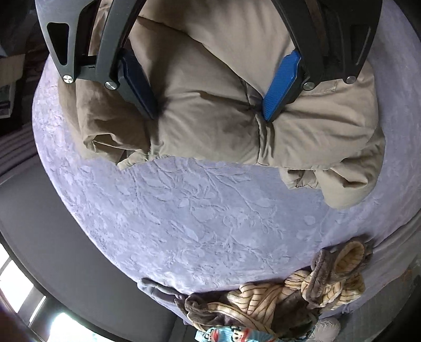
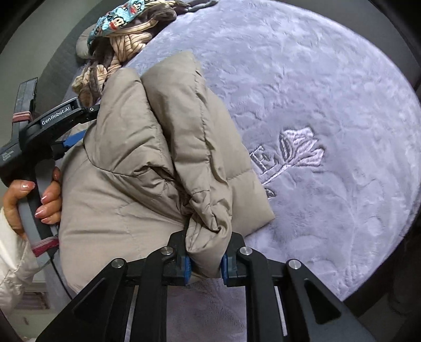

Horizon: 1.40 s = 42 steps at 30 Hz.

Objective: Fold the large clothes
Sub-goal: 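Lower the beige coat bundle onto the bed and open both tools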

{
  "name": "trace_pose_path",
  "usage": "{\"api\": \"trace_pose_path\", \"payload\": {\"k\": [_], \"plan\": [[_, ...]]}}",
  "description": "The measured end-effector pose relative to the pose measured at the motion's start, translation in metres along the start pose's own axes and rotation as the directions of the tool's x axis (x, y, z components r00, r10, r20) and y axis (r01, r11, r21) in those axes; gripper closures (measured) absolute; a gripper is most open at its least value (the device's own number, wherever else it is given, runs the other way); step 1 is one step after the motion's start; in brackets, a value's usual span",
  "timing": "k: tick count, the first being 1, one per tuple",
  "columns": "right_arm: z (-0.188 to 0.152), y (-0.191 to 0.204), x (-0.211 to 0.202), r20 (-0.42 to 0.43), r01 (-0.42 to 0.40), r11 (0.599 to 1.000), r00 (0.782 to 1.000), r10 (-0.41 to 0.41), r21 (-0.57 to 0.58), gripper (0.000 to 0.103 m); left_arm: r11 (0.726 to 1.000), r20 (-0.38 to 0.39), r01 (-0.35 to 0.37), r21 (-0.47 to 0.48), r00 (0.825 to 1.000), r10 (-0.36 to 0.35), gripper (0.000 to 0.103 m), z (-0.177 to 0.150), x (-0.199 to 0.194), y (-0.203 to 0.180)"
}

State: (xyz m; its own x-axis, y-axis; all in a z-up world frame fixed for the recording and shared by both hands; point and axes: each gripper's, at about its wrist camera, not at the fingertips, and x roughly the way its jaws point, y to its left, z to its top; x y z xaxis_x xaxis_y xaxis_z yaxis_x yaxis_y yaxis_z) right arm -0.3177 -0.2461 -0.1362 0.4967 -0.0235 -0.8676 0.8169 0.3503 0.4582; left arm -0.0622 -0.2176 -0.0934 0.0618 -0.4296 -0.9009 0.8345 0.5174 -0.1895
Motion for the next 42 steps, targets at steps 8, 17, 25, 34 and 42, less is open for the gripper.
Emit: {"api": "trace_pose_path", "payload": {"k": [8, 17, 25, 34, 42], "plan": [[0.015, 0.015, -0.068, 0.074, 0.018, 0.991, 0.997, -0.009, -0.13, 0.077, 1.0, -0.004, -0.002, -0.016, 1.0, 0.002, 0.02, -0.002, 0.001, 0.008], [0.025, 0.072, -0.035, -0.08, -0.074, 0.927, 0.996, 0.048, -0.367, 0.077, 0.996, -0.008, -0.075, -0.05, 0.997, 0.075, 0.02, -0.002, -0.012, 0.006], [0.011, 0.06, -0.005, -0.209, -0.088, 0.919, 0.978, 0.006, -0.384, 0.078, 0.988, 0.001, -0.109, -0.113, 0.994, 0.109, 0.02, -0.029, -0.079, 0.019], [0.016, 0.062, 0.009, -0.254, -0.088, 0.921, 0.967, -0.012, -0.379, 0.078, 0.967, -0.053, -0.122, -0.224, 0.992, 0.113, 0.013, -0.093, -0.124, 0.042], [0.019, 0.067, 0.031, -0.274, -0.043, 0.94, 0.96, -0.055, -0.34, 0.078, 0.937, -0.04, -0.095, -0.336, 0.995, 0.086, 0.001, -0.135, -0.133, 0.066]]}}
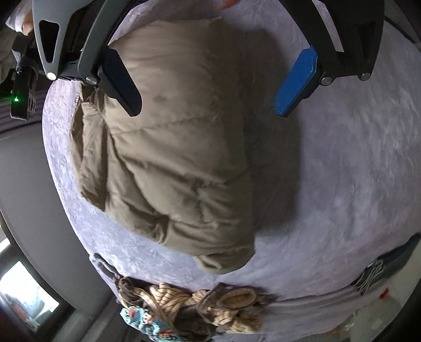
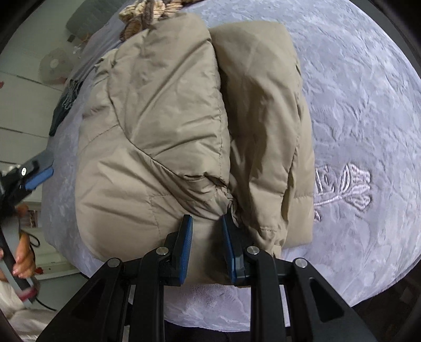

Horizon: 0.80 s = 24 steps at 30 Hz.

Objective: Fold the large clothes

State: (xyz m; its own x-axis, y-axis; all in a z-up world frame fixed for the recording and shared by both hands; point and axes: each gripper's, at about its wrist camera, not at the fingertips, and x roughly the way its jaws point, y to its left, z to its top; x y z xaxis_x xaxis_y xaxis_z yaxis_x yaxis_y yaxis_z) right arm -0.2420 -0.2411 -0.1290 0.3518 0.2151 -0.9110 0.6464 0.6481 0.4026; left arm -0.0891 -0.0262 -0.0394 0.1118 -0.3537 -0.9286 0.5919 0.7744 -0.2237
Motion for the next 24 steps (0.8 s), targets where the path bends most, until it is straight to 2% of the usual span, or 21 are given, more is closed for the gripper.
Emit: {"api": "trace_pose_path", "payload": {"k": [8, 13, 15, 17, 22, 24], "plan": [[0.0, 0.012, 0.018, 0.014, 0.041, 0.999, 0.999, -0.041, 0.025, 0.078, 1.0, -0.07, -0.021, 0.018, 0.997, 0.022, 0.001, -0.015, 0.013, 0.022], [-0.002, 0.025, 0.008, 0.073, 0.068, 0.995, 0.995, -0.073, 0.073, 0.077, 0.998, -0.068, -0.041, 0.044, 0.997, 0.044, 0.001, -0.023, 0.008, 0.035], [-0.002, 0.033, -0.001, 0.107, 0.067, 0.994, 0.991, -0.076, 0.085, 0.071, 0.998, -0.059, -0.042, 0.054, 0.997, 0.046, 0.001, -0.024, 0.004, 0.038], [0.0, 0.04, -0.013, 0.141, 0.056, 0.993, 0.987, -0.07, 0.101, 0.056, 0.998, -0.056, -0.032, 0.061, 0.998, 0.036, 0.001, -0.026, 0.0, 0.042], [0.008, 0.056, -0.034, 0.2, 0.078, 0.992, 0.975, -0.096, 0.095, 0.046, 0.997, -0.066, -0.041, 0.071, 0.997, 0.045, 0.001, -0.028, -0.002, 0.047], [0.014, 0.057, -0.04, 0.212, 0.091, 0.991, 0.971, -0.11, 0.095, 0.037, 0.998, -0.079, -0.027, 0.057, 0.996, 0.031, 0.001, -0.027, 0.0, 0.047]]}}
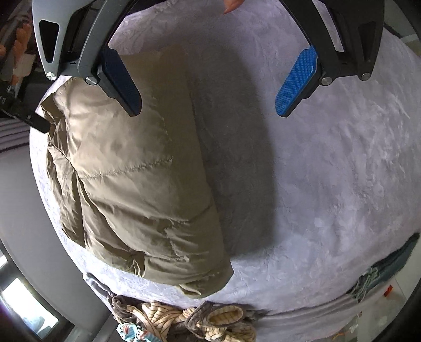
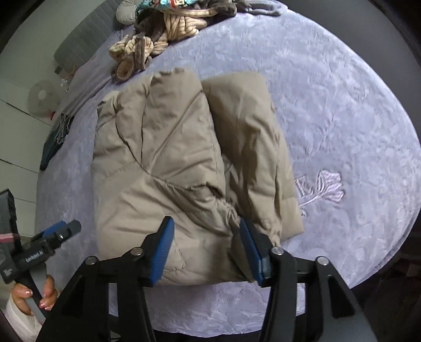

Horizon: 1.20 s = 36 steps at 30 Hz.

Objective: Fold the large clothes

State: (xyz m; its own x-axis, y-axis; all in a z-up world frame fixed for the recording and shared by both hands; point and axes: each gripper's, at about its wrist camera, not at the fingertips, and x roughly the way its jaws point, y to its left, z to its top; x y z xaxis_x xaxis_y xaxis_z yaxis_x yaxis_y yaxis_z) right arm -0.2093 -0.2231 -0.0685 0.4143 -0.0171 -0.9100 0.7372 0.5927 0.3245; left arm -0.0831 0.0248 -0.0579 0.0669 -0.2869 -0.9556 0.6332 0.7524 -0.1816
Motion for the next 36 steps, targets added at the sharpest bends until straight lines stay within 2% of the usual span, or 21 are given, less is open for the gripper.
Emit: {"api": "trace_pose_path", "payload": {"k": [1, 4, 6, 12, 14, 18, 22, 25, 28, 31, 32, 33, 35, 36], "plan": [[0.003, 0.0, -0.002, 0.005, 0.004, 1.0, 1.0, -0.004, 0.001, 0.031, 1.0, -0.003, 0.004, -0.004, 1.0, -0.004, 0.001, 0.001, 0.001, -0.001], [0.011, -0.005, -0.003, 0.006, 0.001, 1.0, 1.0, -0.001, 0.006, 0.029, 1.0, -0.011, 0.006, -0.005, 1.0, -0.006, 0.001, 0.005, 0.007, -0.004], [0.017, -0.01, 0.0, -0.007, -0.003, 1.0, 1.0, 0.003, -0.004, 0.022, 1.0, -0.017, 0.006, -0.012, 1.0, -0.006, 0.001, 0.009, 0.011, -0.006], [0.044, -0.033, 0.015, -0.073, -0.014, 0.999, 0.997, 0.012, -0.031, 0.022, 0.998, -0.03, -0.014, -0.06, 0.999, 0.012, 0.001, 0.027, 0.018, -0.016], [0.053, -0.038, 0.022, -0.091, -0.027, 0.999, 0.996, 0.024, -0.036, 0.014, 0.998, -0.038, -0.013, -0.065, 0.999, 0.01, 0.001, 0.031, 0.021, -0.02], [0.068, -0.047, 0.033, -0.107, -0.051, 0.997, 0.993, 0.046, -0.051, 0.014, 0.997, -0.055, -0.01, -0.073, 0.998, 0.006, 0.001, 0.042, 0.033, -0.027], [0.076, -0.057, 0.039, -0.12, -0.105, 0.994, 0.988, 0.099, -0.041, 0.012, 0.997, -0.055, 0.019, -0.08, 0.998, -0.024, 0.001, 0.049, 0.039, -0.027], [0.08, -0.063, 0.047, -0.148, -0.147, 0.989, 0.979, 0.141, -0.031, 0.012, 0.992, -0.066, 0.077, -0.101, 0.994, -0.084, 0.001, 0.054, 0.045, -0.026], [0.084, -0.07, 0.058, -0.167, -0.198, 0.98, 0.967, 0.193, -0.011, 0.012, 0.978, -0.077, 0.164, -0.127, 0.982, -0.174, 0.001, 0.06, 0.054, -0.02], [0.087, -0.083, 0.074, -0.18, -0.25, 0.967, 0.95, 0.255, 0.046, 0.011, 0.953, -0.074, 0.257, -0.158, 0.96, -0.271, 0.001, 0.065, 0.065, -0.009], [0.088, -0.088, 0.08, -0.182, -0.271, 0.96, 0.942, 0.281, 0.074, 0.011, 0.942, -0.079, 0.289, -0.17, 0.949, -0.305, 0.001, 0.065, 0.07, -0.006], [0.088, -0.093, 0.085, -0.185, -0.29, 0.952, 0.935, 0.304, 0.099, 0.011, 0.921, -0.088, 0.338, -0.193, 0.929, -0.36, 0.001, 0.067, 0.078, 0.0], [0.089, -0.103, 0.099, -0.197, -0.319, 0.935, 0.917, 0.346, 0.154, 0.011, 0.892, -0.099, 0.39, -0.229, 0.902, -0.42, 0.001, 0.069, 0.09, 0.007], [0.088, -0.107, 0.107, -0.207, -0.326, 0.928, 0.91, 0.359, 0.18, 0.011, 0.883, -0.1, 0.403, -0.239, 0.895, -0.436, 0.001, 0.07, 0.094, 0.008]]}}
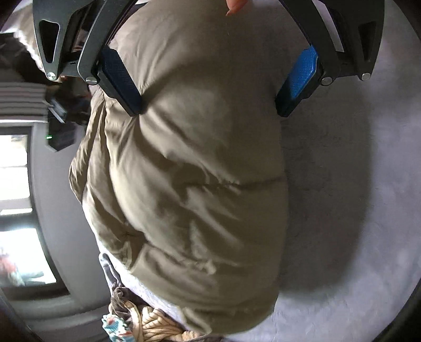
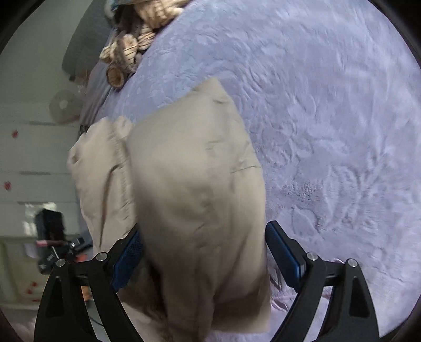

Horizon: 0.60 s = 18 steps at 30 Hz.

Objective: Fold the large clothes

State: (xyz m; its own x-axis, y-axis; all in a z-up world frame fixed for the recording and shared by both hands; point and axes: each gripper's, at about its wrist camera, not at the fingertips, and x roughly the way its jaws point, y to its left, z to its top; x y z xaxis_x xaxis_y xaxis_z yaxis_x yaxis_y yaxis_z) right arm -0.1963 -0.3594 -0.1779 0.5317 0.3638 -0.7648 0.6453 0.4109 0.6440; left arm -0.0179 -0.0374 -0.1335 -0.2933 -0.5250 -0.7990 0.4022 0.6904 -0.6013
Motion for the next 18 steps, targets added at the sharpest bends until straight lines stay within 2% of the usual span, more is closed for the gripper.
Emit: {"api": "trace_pose_path", "payload": {"k": [1, 2, 4, 5, 6, 8, 11, 14, 18], "plan": [[0.003, -0.004, 0.005, -0.013, -0.02, 1.0, 1.0, 0.02, 0.016, 0.009, 1.0, -0.003, 0.019, -0.006, 1.0, -0.019, 0.001, 0.003, 0.003, 0.003], [0.005, -0.007, 0.011, -0.029, -0.042, 0.999, 0.999, 0.043, 0.028, 0.0, 0.999, -0.005, 0.037, -0.011, 0.999, -0.037, 0.001, 0.005, 0.005, 0.006], [0.008, -0.007, 0.017, -0.036, -0.113, 0.993, 0.993, 0.115, 0.033, 0.0, 0.997, -0.01, 0.076, -0.026, 0.997, -0.076, 0.001, 0.01, 0.01, 0.011], [0.009, -0.006, 0.019, -0.042, -0.162, 0.986, 0.986, 0.164, 0.033, 0.0, 0.995, -0.013, 0.09, -0.031, 0.996, -0.091, 0.001, 0.012, 0.012, 0.014], [0.011, -0.002, 0.02, -0.05, -0.243, 0.97, 0.968, 0.244, 0.028, 0.0, 0.994, -0.016, 0.102, -0.036, 0.995, -0.103, 0.001, 0.014, 0.014, 0.016], [0.012, 0.006, 0.017, -0.047, -0.308, 0.951, 0.95, 0.307, -0.004, 0.0, 0.991, -0.018, 0.123, -0.047, 0.992, -0.124, 0.001, 0.016, 0.016, 0.021], [0.015, 0.02, 0.013, -0.077, -0.288, 0.955, 0.956, 0.283, -0.07, 0.0, 0.99, -0.015, 0.136, -0.039, 0.99, -0.137, 0.001, 0.021, 0.017, 0.024], [0.017, 0.036, 0.011, -0.115, -0.246, 0.957, 0.966, 0.23, -0.153, 0.0, 0.994, -0.008, 0.108, 0.0, 0.994, -0.108, 0.001, 0.031, 0.015, 0.016], [0.018, 0.051, 0.006, -0.166, -0.221, 0.951, 0.968, 0.187, -0.216, 0.0, 0.998, -0.009, 0.046, 0.042, 0.999, -0.046, 0.001, 0.036, 0.02, 0.0]]}}
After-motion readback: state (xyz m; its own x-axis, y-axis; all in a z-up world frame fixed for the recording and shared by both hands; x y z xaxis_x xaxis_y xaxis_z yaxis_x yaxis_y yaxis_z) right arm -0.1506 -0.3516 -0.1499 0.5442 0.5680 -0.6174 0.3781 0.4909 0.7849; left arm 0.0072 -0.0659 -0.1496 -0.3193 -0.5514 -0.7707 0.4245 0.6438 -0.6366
